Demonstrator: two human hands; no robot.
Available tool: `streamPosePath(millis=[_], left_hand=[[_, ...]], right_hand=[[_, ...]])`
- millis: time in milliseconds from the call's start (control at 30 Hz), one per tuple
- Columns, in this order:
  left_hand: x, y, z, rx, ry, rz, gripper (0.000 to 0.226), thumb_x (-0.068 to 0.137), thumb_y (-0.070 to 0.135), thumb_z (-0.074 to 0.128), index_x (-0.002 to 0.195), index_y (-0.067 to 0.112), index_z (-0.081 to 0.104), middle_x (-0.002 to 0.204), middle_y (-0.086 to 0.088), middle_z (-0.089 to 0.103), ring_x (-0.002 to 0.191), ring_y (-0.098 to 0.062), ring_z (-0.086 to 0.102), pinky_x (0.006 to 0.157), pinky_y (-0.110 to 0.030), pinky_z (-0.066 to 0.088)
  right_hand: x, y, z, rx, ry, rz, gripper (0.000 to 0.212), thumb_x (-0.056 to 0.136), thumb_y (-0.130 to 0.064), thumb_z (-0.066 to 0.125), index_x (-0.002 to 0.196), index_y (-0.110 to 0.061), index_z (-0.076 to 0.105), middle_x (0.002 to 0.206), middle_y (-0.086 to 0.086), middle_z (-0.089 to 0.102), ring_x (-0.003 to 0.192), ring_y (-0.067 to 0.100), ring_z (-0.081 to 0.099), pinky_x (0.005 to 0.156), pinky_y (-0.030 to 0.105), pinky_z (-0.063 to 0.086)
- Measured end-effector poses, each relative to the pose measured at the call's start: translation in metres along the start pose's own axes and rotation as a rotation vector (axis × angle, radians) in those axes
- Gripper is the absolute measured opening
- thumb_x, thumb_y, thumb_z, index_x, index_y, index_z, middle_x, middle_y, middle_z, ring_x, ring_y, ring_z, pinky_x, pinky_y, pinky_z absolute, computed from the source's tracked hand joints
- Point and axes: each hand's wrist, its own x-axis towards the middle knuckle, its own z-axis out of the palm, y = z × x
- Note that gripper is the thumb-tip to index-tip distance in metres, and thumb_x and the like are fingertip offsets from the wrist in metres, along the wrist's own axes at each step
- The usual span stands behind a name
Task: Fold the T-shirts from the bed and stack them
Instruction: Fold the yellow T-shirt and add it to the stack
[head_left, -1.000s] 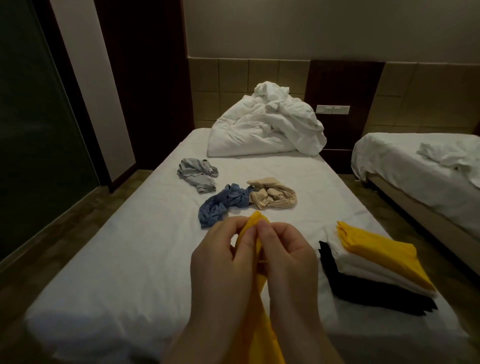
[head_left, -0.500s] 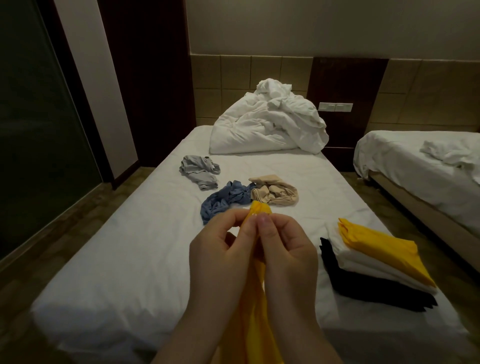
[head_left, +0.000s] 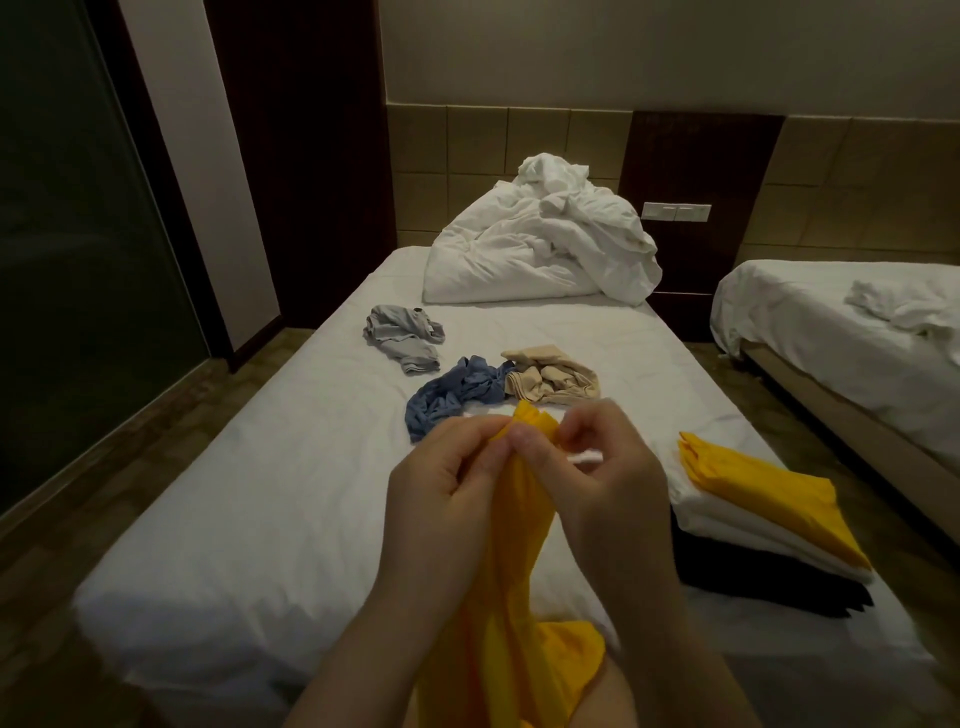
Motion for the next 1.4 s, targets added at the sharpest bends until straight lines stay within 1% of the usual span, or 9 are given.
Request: streamPosePath(millis=[100,167,267,533,767,967,1100,1233,1400], left_hand=[[0.008,0.004,-0.006,-0.048,-0.080,0.033,0.010,0.088,0.042,0.051,0.087,0.043,0.061,0.087,0.026,0.064,0.088,0.007,0.058,0.071,-0.005,0.043],[0.025,0.011,-0.009,-0.038,-0.130,0.073,0.010,0.088,0.032,0.056,0.089,0.039,0.063,0.083,0.022,0.066,0.085,0.009,0.058,0.072,-0.007,0.044],[0.062,0.024,-0.015,0.020,-0.158,0.102,0.019,0.088,0.023,0.060,0.087,0.042,0.062,0.079,0.027,0.064,0.079,0.011,0.057,0.072,-0.013,0.048],[0.125,0.054,-0.041,0.331,-0.164,0.284,0.029,0.090,0.023,0.058,0.095,0.042,0.037,0.095,0.015,0.050,0.080,-0.003,0.054,0.063,-0.010,0.045],[0.144,0.076,-0.043,0.354,-0.144,0.255,0.053,0.081,0.036,0.065,0.115,0.038,0.024,0.117,0.012,0.036,0.103,-0.012,0.045,0.082,-0.026,0.043],[0.154,0.077,-0.038,0.440,-0.005,0.285,0.027,0.083,0.041,0.063,0.102,0.025,0.053,0.108,0.009,0.045,0.101,-0.015,0.049,0.085,-0.031,0.046],[0.155,0.070,-0.037,0.410,-0.020,0.243,0.015,0.089,0.030,0.059,0.099,0.020,0.061,0.112,0.000,0.050,0.104,-0.018,0.049,0.088,-0.032,0.044],[0.152,0.064,-0.031,0.227,-0.186,0.075,0.032,0.087,0.025,0.063,0.118,0.022,0.055,0.125,-0.001,0.044,0.113,-0.020,0.046,0.091,-0.035,0.043],[0.153,0.053,-0.015,0.054,-0.288,-0.118,0.045,0.086,0.028,0.064,0.128,0.022,0.050,0.118,0.002,0.054,0.098,-0.015,0.055,0.070,-0.024,0.046]], right_hand=[[0.012,0.001,-0.005,0.004,-0.256,-0.051,0.032,0.075,-0.059,0.047,0.103,-0.045,0.049,0.107,-0.027,0.055,0.104,-0.007,0.049,0.085,0.007,0.038],[0.026,-0.004,-0.006,0.110,-0.326,-0.056,0.022,0.079,-0.054,0.048,0.087,-0.038,0.060,0.086,-0.022,0.062,0.083,-0.005,0.056,0.072,0.012,0.043],[0.058,-0.013,-0.005,0.098,-0.200,-0.074,0.028,0.080,-0.045,0.053,0.070,-0.020,0.059,0.058,-0.011,0.054,0.057,0.001,0.049,0.054,0.014,0.040],[0.155,-0.069,-0.005,-0.280,-0.124,-0.402,0.034,0.086,-0.054,0.042,0.084,-0.022,0.056,0.072,-0.012,0.053,0.069,0.001,0.053,0.062,0.015,0.038],[0.205,-0.121,-0.018,-0.402,-0.040,-0.554,0.027,0.092,-0.048,0.045,0.088,-0.022,0.053,0.081,-0.007,0.053,0.074,0.009,0.051,0.064,0.023,0.036],[0.217,-0.145,-0.031,-0.531,-0.017,-0.622,0.029,0.093,-0.047,0.045,0.082,-0.021,0.050,0.073,-0.005,0.048,0.076,0.015,0.048,0.058,0.026,0.028],[0.217,-0.149,-0.038,-0.526,-0.041,-0.622,0.029,0.093,-0.046,0.046,0.081,-0.020,0.050,0.069,-0.009,0.044,0.074,0.014,0.046,0.057,0.020,0.028],[0.215,-0.146,-0.044,-0.494,-0.069,-0.614,0.032,0.093,-0.047,0.045,0.082,-0.018,0.053,0.075,-0.001,0.050,0.074,0.015,0.049,0.061,0.026,0.031],[0.214,-0.141,-0.048,-0.482,-0.070,-0.577,0.043,0.087,-0.054,0.040,0.088,-0.015,0.059,0.082,0.003,0.056,0.078,0.016,0.051,0.068,0.027,0.034]])
